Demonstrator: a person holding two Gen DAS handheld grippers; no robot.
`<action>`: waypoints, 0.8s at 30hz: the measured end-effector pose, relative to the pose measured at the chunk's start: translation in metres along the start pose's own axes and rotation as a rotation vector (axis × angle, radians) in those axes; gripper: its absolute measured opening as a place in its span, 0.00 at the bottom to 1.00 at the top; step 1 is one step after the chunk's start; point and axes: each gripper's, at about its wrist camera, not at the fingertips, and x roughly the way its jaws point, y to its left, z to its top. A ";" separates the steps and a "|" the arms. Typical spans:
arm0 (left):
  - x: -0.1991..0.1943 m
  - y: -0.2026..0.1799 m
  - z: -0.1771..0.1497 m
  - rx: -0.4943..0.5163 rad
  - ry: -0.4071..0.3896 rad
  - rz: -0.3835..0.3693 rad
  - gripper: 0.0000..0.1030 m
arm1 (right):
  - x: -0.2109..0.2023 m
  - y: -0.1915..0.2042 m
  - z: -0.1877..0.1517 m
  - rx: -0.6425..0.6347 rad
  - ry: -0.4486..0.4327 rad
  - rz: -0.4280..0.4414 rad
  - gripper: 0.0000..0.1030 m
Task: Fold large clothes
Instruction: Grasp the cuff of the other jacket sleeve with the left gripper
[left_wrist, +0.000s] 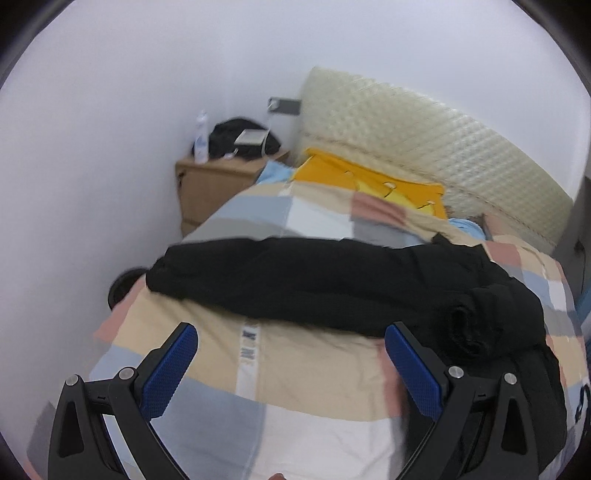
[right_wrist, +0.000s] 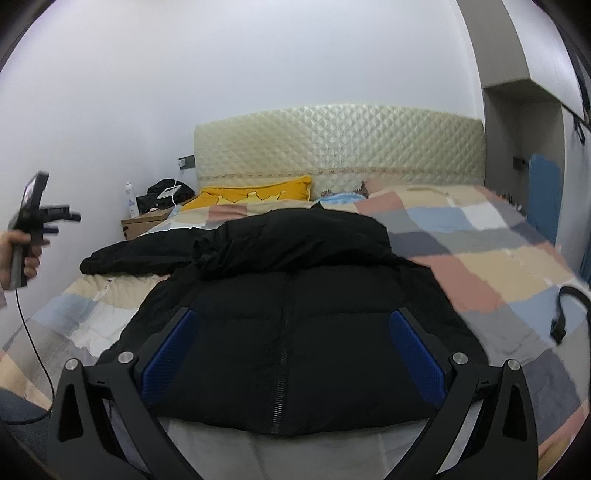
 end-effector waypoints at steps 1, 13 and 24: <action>0.007 0.006 -0.001 -0.010 0.008 0.002 0.99 | 0.003 0.000 0.000 0.022 0.012 0.006 1.00; 0.108 0.089 -0.021 -0.132 0.103 0.068 0.99 | 0.029 0.020 0.002 -0.033 0.035 -0.109 1.00; 0.190 0.171 -0.038 -0.488 0.141 0.006 0.93 | 0.044 0.042 0.010 -0.053 0.080 -0.150 1.00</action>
